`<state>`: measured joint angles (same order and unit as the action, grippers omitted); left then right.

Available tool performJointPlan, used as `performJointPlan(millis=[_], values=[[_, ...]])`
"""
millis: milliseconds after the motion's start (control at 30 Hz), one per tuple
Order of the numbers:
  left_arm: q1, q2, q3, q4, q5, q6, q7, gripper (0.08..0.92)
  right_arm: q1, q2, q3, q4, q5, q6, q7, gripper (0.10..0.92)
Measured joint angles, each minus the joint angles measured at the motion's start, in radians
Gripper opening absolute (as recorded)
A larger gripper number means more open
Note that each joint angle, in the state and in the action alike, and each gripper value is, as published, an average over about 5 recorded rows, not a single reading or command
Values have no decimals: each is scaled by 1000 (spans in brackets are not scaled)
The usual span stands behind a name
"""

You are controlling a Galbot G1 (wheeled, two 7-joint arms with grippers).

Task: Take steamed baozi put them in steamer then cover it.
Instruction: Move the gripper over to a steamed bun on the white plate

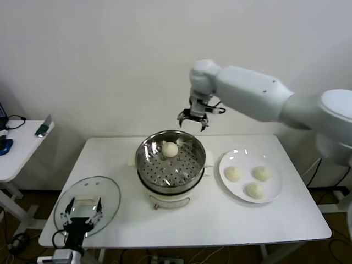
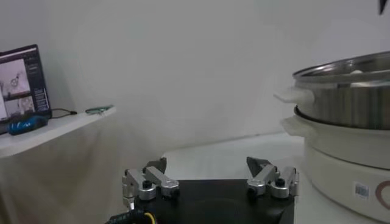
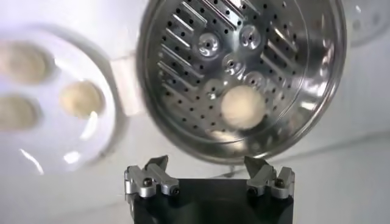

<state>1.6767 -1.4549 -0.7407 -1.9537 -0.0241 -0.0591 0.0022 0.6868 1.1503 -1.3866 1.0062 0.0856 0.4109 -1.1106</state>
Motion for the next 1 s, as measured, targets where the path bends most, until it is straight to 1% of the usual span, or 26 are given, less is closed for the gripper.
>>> performJointPlan(millis=[167,333,600,1000], values=[[2,-8,10,-16,-1,12,3,823,-28,-119,-27,14,137,-169,0,823],[0,-13,12,-22,7,21,2,823,-105,-201,0,-2,181,-292,-10,823],[6,-22,11,-29,21,35,0,823,-285,-242,135,-69,151,-410,-17,823],[26,-33,15,-39,33,39,7,823,-492,-202,325,-206,41,-454,-21,823]])
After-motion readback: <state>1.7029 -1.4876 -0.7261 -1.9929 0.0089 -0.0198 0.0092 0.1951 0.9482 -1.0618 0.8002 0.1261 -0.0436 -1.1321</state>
